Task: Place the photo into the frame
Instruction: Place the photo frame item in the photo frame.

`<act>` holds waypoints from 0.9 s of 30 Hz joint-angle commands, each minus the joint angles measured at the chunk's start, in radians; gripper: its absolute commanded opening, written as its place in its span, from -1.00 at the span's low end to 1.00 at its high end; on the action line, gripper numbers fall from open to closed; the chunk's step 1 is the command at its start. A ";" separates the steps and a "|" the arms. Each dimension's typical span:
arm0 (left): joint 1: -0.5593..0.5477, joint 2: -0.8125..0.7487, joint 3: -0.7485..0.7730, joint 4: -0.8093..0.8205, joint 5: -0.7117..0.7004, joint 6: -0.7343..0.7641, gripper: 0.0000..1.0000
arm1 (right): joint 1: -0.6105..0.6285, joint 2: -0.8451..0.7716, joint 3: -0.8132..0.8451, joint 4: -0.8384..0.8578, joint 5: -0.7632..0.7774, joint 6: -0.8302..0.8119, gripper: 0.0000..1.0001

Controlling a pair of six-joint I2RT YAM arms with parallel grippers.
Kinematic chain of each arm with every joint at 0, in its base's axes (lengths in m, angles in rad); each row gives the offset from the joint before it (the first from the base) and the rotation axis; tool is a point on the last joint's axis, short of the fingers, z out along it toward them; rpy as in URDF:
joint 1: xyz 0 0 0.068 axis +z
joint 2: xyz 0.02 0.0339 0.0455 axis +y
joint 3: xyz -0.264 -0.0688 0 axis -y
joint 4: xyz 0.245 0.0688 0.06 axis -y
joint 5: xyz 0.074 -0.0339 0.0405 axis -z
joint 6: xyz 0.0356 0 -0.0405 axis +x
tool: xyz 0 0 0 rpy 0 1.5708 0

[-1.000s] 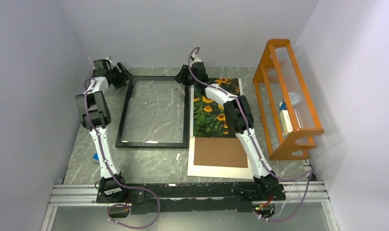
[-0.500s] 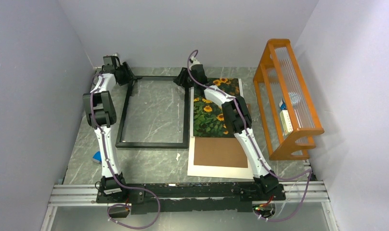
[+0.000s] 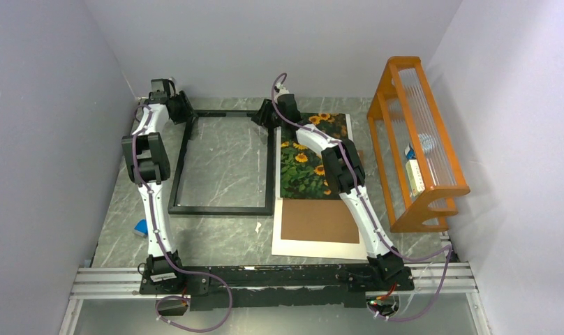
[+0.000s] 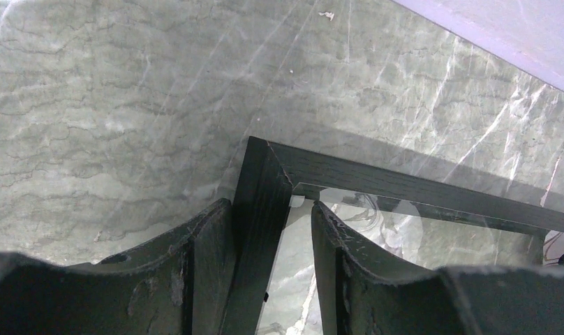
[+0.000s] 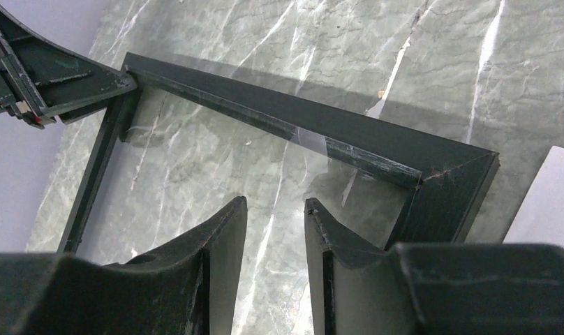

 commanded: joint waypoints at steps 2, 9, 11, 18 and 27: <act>-0.009 0.034 -0.069 -0.181 -0.036 0.038 0.05 | 0.005 -0.034 -0.012 -0.012 -0.006 -0.011 -0.20; -0.009 0.014 -0.077 -0.199 0.003 0.045 0.06 | 0.005 -0.081 0.014 -0.080 0.021 -0.022 -0.20; -0.009 0.000 -0.067 -0.205 0.018 0.044 0.09 | 0.004 -0.112 0.050 -0.120 0.025 -0.024 -0.18; 0.013 -0.054 -0.058 -0.237 0.070 0.032 0.12 | -0.003 -0.255 0.026 -0.305 0.011 -0.046 0.02; 0.045 -0.178 -0.138 -0.263 0.013 0.029 0.52 | -0.026 -0.383 -0.115 -0.535 0.141 -0.069 0.40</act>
